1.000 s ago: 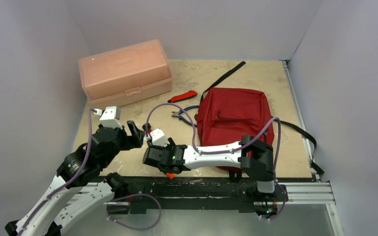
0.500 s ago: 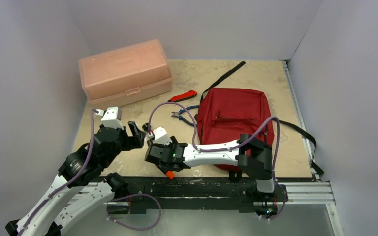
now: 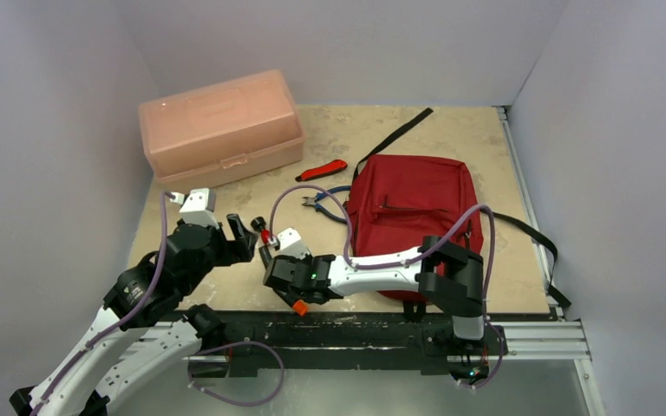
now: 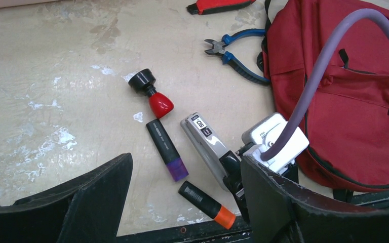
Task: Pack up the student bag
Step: Pick up the stationery from the center of the board.
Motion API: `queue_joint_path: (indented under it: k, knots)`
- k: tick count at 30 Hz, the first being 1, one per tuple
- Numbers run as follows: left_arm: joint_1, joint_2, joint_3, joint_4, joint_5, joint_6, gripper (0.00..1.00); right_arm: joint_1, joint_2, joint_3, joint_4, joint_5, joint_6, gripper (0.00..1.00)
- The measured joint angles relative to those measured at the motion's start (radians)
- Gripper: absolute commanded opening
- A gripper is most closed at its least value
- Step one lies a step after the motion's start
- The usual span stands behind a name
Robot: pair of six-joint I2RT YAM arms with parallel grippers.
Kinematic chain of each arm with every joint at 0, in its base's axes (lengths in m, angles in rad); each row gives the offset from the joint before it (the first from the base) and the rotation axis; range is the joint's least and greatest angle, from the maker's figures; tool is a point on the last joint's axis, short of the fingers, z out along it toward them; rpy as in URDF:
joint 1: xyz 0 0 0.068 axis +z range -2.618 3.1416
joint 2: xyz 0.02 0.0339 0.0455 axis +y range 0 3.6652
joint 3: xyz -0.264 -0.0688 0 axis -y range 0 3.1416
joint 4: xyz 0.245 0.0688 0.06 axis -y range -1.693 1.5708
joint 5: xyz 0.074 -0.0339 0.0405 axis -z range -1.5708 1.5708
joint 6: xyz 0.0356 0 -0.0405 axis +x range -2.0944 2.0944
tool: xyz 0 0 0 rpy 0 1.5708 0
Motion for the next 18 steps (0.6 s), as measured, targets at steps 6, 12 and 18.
queue_joint_path:
  k: [6,12,18]
  knots:
    - [0.000,0.011,0.000,0.002,0.010,-0.001,0.78,-0.038,-0.089,-0.066,0.036,-0.050,0.002,0.00]
    - [0.000,0.095,0.005,0.069,0.081,0.014,0.76,-0.177,-0.432,-0.251,0.115,-0.198,0.034,0.00]
    - [-0.001,0.332,0.055,0.299,0.298,0.111,0.73,-0.391,-0.911,-0.301,0.070,-0.217,0.058,0.00]
